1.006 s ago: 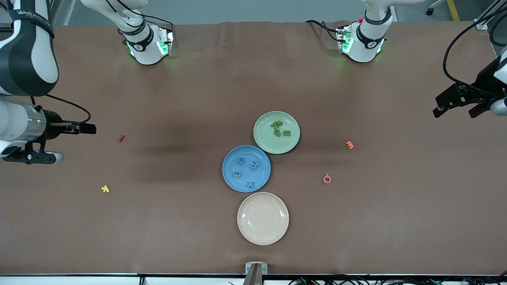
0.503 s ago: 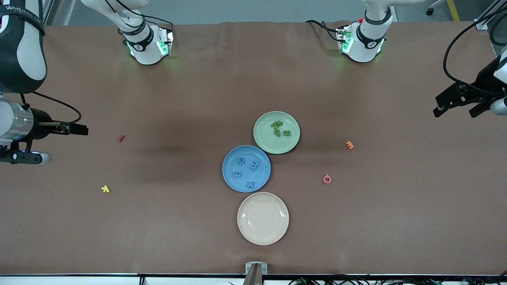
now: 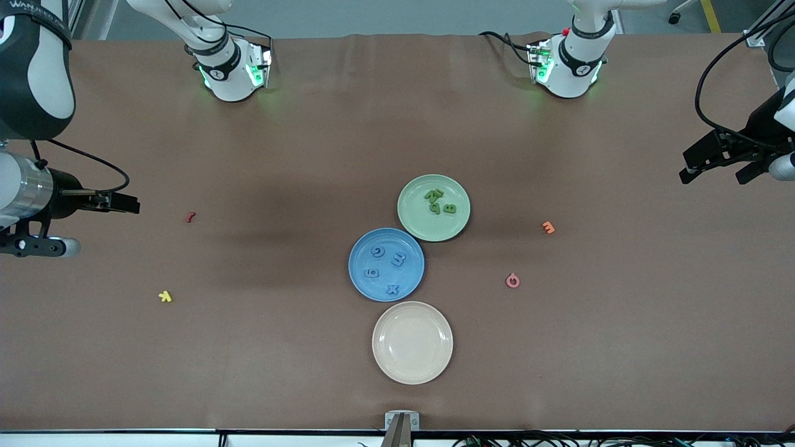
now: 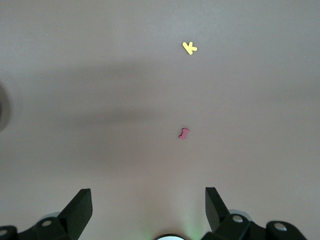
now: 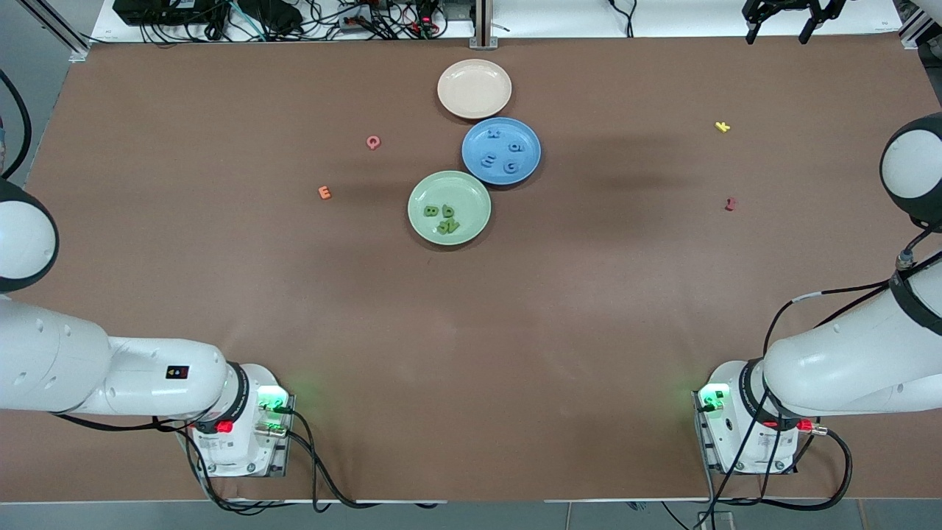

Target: Sort letters by color into matching plates

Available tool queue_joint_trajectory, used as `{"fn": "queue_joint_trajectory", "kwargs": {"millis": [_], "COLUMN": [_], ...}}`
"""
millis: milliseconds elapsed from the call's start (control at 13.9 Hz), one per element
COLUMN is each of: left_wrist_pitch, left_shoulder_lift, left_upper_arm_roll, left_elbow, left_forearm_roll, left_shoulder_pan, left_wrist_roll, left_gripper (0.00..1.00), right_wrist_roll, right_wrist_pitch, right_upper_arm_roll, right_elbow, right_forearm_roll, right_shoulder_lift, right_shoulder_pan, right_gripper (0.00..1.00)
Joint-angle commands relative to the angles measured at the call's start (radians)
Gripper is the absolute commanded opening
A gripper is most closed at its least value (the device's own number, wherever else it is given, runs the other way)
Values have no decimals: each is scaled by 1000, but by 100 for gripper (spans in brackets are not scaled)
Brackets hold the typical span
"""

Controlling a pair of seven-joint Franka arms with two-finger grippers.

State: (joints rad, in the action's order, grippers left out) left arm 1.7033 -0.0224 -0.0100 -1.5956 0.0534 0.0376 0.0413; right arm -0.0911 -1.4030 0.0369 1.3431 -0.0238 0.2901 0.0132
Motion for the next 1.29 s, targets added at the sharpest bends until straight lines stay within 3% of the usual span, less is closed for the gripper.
{"fn": "queue_joint_trajectory", "kwargs": {"millis": [0,862,1222], "left_wrist_pitch": [-20,-20,-22], "left_shoulder_lift": [-13,-13,-13], "left_upper_arm_roll": [-1,-1,-1], "left_elbow": [6,6,6], "left_forearm_roll": [-17,-15,-17], "left_shoulder_pan": [1,-1,-1], "left_wrist_roll": [5,5,5], "left_gripper": [100,100,100], "right_wrist_roll": [50,166,171], "right_wrist_pitch": [1,-17,-28], "right_upper_arm_roll": [6,5,-41], "right_elbow": [28,137,194], "right_forearm_roll": [-1,1,-1], "right_shoulder_lift": [-49,-229,-293], "right_shoulder_pan": [17,50,19], "right_gripper": [100,100,100]}}
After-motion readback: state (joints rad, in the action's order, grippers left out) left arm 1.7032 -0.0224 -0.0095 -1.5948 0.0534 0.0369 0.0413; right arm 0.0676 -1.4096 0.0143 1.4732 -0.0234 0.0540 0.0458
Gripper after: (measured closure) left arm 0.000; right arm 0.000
